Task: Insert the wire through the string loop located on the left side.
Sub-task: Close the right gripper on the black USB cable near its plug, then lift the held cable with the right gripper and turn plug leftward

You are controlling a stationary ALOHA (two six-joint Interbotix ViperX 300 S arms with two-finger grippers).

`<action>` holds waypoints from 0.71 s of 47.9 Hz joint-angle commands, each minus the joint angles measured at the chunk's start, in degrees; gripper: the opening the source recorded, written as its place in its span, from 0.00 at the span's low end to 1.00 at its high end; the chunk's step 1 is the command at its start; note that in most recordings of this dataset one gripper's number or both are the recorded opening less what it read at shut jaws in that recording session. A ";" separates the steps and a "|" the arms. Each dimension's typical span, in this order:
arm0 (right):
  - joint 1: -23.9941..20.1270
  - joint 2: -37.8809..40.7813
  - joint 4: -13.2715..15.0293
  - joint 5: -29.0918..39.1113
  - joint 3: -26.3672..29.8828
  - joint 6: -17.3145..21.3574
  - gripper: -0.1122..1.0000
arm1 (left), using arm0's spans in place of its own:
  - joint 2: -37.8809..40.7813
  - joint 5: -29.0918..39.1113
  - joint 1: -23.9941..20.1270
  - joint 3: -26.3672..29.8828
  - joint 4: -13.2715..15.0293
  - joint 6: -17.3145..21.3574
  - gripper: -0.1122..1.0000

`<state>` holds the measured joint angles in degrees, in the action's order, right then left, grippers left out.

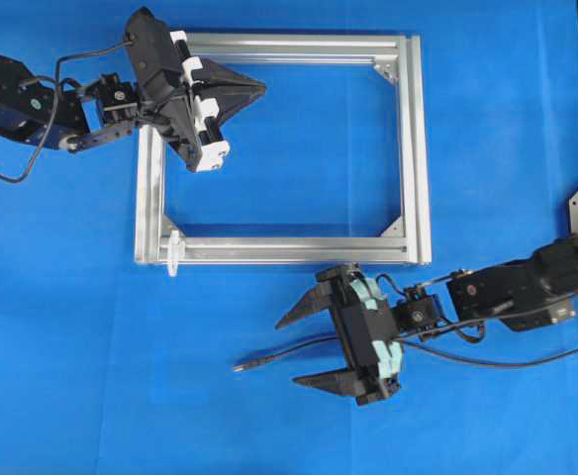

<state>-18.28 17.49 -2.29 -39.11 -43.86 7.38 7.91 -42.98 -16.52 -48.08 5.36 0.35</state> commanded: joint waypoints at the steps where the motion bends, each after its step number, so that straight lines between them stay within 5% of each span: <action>1: -0.09 0.44 -1.14 -1.23 1.23 0.00 0.85 | -1.67 0.00 -0.26 0.44 -0.18 0.00 0.10; 26: -0.09 4.04 -2.29 -3.08 2.46 0.00 0.80 | -1.67 0.88 -0.26 0.44 -0.18 0.00 0.10; 30: 0.00 4.13 -2.37 -3.08 2.55 0.00 0.71 | -1.76 0.88 -0.26 0.35 -0.18 0.00 0.10; 34: -0.09 4.13 -2.37 -3.08 2.46 0.00 0.52 | -1.76 0.88 -0.26 0.35 -0.18 0.00 0.10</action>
<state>-18.19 22.59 -4.48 -41.66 -42.10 7.47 7.91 -41.84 -16.61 -48.08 5.36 0.26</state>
